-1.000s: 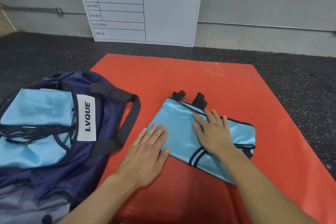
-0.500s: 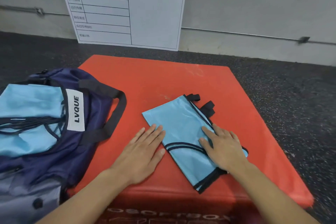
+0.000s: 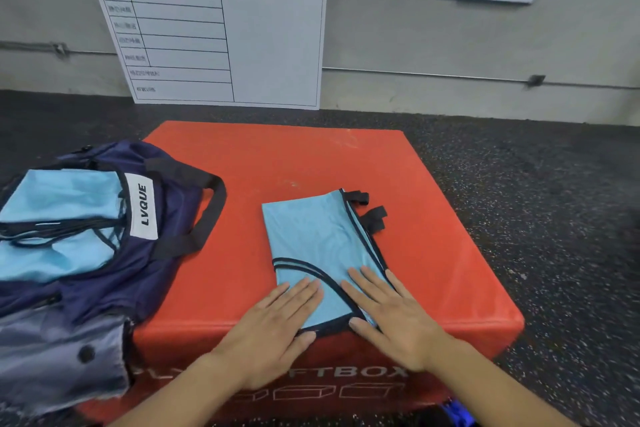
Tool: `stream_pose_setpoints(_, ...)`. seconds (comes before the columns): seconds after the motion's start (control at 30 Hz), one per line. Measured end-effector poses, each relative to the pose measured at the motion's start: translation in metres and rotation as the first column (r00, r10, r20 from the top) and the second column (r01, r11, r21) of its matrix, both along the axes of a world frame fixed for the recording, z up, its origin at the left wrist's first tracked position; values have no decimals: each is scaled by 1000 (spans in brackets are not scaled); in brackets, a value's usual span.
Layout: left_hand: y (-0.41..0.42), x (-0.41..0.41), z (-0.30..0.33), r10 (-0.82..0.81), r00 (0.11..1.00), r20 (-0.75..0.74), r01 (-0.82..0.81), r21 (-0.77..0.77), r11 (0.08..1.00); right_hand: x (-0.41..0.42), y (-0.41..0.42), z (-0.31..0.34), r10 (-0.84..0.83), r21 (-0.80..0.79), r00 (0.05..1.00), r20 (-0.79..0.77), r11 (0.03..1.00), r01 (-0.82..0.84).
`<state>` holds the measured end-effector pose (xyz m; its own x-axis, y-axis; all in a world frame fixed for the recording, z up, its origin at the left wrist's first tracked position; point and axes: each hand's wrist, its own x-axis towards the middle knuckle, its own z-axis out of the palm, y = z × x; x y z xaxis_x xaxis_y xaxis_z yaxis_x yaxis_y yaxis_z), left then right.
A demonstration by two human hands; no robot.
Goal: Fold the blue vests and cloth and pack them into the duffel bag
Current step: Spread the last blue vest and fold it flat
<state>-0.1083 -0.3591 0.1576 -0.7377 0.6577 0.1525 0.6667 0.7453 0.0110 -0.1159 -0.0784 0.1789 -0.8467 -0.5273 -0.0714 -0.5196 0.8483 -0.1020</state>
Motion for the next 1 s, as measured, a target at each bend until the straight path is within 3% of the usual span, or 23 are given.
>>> stream_pose_setpoints(0.37, -47, 23, 6, -52, 999, 16, 53, -52, 997, 25, 52, 0, 110, -12, 993, -35, 994, -110)
stream_pose_setpoints(0.57, -44, 28, 2, 19, 1000, 11, -19, -32, 999, 25, 61, -13, 46, -75, 991, -128, 996, -56)
stream_pose_setpoints(0.77, -21, 19, 4, -10, 1000, -20, 9, -33, 999, 14, 34, -18, 95, -44, 965, -244, 993, -109)
stream_pose_setpoints(1.0, -19, 7, 8, -51, 996, 76, 43, 99, 994, 2, 25, -16, 105, -203, 968, -230, 967, -153)
